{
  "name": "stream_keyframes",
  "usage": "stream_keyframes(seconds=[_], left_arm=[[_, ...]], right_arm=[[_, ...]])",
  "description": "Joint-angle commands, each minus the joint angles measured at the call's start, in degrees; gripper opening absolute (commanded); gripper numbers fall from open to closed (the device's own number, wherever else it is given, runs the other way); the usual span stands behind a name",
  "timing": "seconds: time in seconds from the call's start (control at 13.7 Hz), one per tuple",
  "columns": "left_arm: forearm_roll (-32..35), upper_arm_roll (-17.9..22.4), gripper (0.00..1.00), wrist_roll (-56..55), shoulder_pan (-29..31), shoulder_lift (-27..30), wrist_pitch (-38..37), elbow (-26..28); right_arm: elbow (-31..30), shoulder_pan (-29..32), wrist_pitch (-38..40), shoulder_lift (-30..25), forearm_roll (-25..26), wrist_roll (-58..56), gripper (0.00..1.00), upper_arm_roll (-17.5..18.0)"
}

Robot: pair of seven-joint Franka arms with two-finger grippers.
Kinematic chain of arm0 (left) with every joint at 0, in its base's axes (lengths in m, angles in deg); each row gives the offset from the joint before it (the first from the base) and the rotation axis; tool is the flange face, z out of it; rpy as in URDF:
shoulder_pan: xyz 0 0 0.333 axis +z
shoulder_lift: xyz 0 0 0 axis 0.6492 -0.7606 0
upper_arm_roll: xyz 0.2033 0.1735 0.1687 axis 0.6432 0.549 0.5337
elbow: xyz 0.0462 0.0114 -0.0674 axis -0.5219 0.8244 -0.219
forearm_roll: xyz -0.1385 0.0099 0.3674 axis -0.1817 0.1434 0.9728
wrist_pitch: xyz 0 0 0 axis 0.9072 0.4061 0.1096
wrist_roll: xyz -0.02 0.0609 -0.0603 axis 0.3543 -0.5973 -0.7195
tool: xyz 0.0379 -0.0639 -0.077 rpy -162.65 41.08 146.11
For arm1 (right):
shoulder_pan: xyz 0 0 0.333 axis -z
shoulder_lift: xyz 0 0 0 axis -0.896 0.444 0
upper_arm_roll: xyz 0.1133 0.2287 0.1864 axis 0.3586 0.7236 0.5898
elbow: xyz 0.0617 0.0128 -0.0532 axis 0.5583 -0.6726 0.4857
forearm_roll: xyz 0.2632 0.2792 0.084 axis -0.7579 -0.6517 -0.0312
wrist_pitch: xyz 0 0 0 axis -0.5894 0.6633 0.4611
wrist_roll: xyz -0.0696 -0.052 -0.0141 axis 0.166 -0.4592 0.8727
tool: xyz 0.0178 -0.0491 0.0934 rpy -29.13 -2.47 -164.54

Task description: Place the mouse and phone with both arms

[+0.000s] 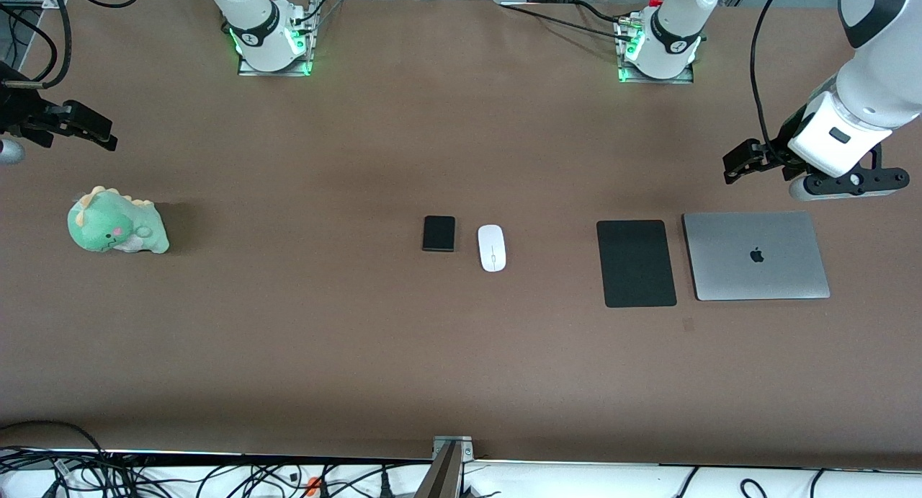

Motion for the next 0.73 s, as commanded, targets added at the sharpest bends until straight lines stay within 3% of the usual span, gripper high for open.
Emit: stream_keyframes(seconds=[0.0,0.66], left_arm=[[0.98,-0.41,1.0,2.29,0.41,0.63,0.22,0.19],[0.98,-0.32,1.0,2.21,0.32,0.11,-0.83,-1.03]], right_arm=[[2.42,-0.08,1.15,0.5,-0.11,0.43,1.0,0.19],[3.13,-0.34,1.24,0.5,-0.11,0.51,1.0,0.36]])
